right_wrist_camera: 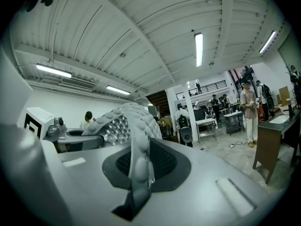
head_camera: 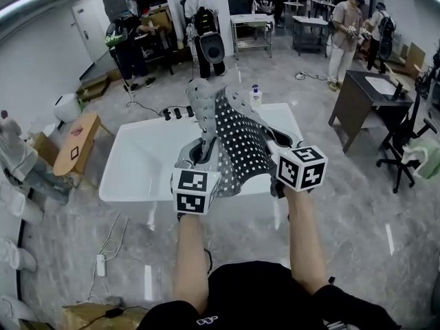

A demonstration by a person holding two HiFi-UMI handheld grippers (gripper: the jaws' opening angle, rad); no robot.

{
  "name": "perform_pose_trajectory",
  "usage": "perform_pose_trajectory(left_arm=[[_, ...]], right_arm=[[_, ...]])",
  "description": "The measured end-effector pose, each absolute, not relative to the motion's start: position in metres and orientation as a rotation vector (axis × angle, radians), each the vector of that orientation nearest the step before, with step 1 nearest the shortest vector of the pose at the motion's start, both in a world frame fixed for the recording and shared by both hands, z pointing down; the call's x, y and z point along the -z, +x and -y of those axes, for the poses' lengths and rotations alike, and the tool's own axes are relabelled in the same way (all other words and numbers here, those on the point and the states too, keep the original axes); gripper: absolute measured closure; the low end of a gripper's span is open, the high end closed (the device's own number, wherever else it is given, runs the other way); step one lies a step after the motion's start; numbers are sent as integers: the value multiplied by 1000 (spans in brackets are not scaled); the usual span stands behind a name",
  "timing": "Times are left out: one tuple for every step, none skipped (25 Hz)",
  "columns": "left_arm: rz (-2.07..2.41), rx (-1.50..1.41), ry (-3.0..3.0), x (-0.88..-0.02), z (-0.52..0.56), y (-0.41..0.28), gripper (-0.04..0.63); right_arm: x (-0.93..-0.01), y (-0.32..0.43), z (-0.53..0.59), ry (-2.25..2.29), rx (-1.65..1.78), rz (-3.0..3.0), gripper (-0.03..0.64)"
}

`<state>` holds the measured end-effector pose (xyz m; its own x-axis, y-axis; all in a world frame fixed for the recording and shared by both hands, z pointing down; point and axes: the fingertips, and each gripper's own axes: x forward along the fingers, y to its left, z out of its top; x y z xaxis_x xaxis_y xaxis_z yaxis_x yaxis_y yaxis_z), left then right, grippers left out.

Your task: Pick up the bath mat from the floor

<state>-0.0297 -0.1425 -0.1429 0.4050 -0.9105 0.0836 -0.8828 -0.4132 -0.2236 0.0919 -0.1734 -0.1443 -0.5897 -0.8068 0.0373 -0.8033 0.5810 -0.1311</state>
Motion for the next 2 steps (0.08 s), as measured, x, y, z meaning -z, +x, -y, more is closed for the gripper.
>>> perform_pose_trajectory(left_arm=[[-1616,292,-2509,142,142,-31,566],[-1619,296,-2509,141,141,-32,566]], right_arm=[[144,91,172,-1410,208,-2770,592],[144,90,171,-1410,207,-2771,592]])
